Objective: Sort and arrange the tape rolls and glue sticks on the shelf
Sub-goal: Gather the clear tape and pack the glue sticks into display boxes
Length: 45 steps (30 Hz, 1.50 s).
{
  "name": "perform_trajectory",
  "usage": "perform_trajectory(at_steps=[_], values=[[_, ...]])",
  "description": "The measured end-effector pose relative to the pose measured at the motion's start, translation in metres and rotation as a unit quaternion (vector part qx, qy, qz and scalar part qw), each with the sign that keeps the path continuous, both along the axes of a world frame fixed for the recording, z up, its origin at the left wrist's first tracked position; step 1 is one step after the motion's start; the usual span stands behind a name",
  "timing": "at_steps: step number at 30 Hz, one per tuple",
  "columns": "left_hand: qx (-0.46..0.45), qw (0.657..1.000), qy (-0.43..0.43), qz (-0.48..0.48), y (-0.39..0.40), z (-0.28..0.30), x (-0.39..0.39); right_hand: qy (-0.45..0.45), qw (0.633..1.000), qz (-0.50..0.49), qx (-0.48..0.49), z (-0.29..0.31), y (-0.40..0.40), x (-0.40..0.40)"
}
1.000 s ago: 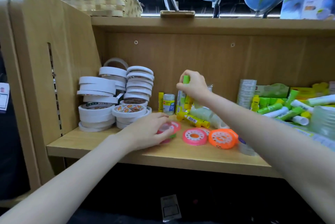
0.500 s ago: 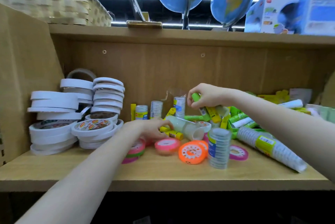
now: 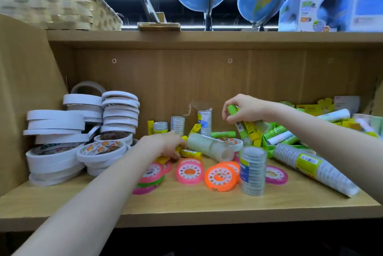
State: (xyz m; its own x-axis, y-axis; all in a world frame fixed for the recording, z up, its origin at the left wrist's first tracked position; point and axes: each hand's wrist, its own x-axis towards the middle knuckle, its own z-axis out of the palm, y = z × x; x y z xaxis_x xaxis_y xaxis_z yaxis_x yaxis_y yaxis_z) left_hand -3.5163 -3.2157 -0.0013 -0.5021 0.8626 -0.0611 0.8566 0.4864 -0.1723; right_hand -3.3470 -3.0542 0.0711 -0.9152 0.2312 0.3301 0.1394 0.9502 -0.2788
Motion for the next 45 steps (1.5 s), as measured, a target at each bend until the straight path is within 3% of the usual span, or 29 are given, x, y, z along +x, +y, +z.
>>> perform_trajectory(at_steps=[7,14,25,32,34,38,42,45], values=[[0.149,0.988,0.03,-0.019,-0.014,0.007,0.008,0.026,0.999,-0.016,-0.013,0.002,0.012,0.01],[0.362,0.928,0.064,-0.056,-0.014,0.057,0.037,0.152,0.984,-0.076,-0.054,0.011,0.049,0.034],[0.307,0.933,0.071,-0.175,0.116,0.088,0.096,0.262,0.937,-0.229,-0.007,0.029,0.145,0.111],[0.27,0.936,0.073,-0.213,0.195,0.09,0.13,0.272,0.903,-0.332,0.008,0.012,0.227,0.144],[0.262,0.937,0.074,-0.22,0.209,0.09,0.134,0.236,0.899,-0.369,0.022,0.007,0.251,0.146],[0.259,0.935,0.078,-0.229,0.23,0.088,0.139,0.083,0.897,-0.434,0.015,0.0,0.282,0.138],[0.268,0.931,0.074,-0.237,0.237,0.086,0.139,-0.02,0.9,-0.435,-0.009,0.0,0.289,0.133],[0.269,0.93,0.073,-0.241,0.238,0.084,0.14,-0.041,0.906,-0.422,-0.012,-0.003,0.292,0.134]])
